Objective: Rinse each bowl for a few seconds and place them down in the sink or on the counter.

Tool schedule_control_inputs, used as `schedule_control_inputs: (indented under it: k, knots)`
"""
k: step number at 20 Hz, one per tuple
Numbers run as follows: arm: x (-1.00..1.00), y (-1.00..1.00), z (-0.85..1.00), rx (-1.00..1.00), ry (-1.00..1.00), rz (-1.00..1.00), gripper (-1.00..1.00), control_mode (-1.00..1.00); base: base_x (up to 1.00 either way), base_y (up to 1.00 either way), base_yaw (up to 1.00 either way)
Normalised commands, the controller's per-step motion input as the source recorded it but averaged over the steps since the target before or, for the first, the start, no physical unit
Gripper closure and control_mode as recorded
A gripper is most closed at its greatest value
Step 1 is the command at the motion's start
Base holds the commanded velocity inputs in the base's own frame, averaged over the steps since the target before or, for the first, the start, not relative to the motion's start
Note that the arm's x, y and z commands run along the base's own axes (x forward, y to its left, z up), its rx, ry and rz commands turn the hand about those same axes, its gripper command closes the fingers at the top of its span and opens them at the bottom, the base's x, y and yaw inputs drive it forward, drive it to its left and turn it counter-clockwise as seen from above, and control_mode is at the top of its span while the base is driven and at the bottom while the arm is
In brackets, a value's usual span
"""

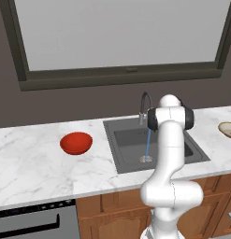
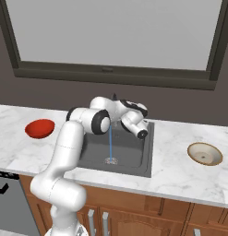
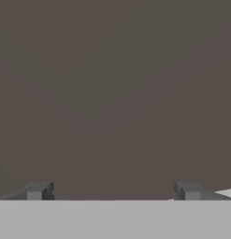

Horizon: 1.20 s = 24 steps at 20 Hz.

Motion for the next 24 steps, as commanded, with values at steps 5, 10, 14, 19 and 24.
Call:
schedule_control_inputs:
  k: [5, 10, 14, 19, 24]
  knots:
    - [-0.05, -0.59, -0.56, 0.1, 0.07, -0.01, -1.0, -1.0, 0.0, 0.0, 0.0]
    - [-0.31, -0.47, 0.28, 0.21, 0.04, 0.0, -1.0, -1.0, 0.0, 0.0, 0.0]
    - [-0.42, -0.49, 0.46, 0.22, 0.0, -0.01, -1.0, -1.0, 0.0, 0.0, 0.0]
    - [-0.54, -0.3, 0.37, 0.18, 0.04, -0.03, -1.0, -1.0, 0.0, 0.0, 0.0]
    - [-0.83, -0.15, 0.37, 0.15, 0.12, -0.08, -1.0, -1.0, 0.0, 0.0, 0.0]
